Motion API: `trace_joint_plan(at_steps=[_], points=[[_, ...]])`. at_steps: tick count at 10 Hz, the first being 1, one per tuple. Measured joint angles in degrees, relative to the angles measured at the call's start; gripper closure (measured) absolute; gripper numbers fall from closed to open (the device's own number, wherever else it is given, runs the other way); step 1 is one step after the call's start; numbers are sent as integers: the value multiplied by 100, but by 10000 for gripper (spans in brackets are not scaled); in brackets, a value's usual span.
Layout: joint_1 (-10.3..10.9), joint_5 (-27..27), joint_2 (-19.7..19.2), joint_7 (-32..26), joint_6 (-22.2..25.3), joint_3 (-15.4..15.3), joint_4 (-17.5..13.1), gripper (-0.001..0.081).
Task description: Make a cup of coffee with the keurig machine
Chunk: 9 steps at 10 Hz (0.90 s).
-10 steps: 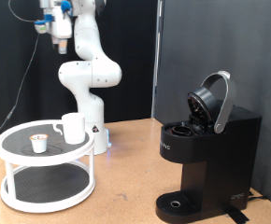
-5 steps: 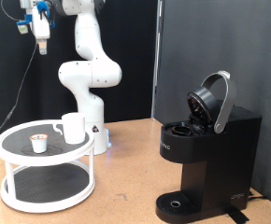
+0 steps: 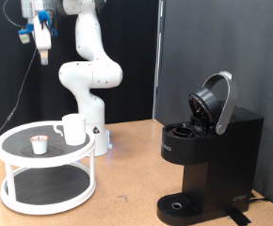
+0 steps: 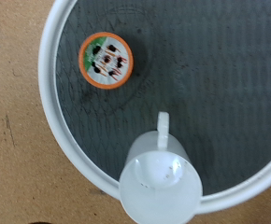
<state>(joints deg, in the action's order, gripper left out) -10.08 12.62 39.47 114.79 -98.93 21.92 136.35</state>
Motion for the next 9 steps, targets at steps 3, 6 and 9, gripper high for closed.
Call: trace_joint_plan(at_steps=[3,6,9], points=[[-36,87,-365,122,-829,64,314,72],[-78,359,-720,122,-1692,183,651,72],[-94,403,-991,121,-2493,324,1025,72]])
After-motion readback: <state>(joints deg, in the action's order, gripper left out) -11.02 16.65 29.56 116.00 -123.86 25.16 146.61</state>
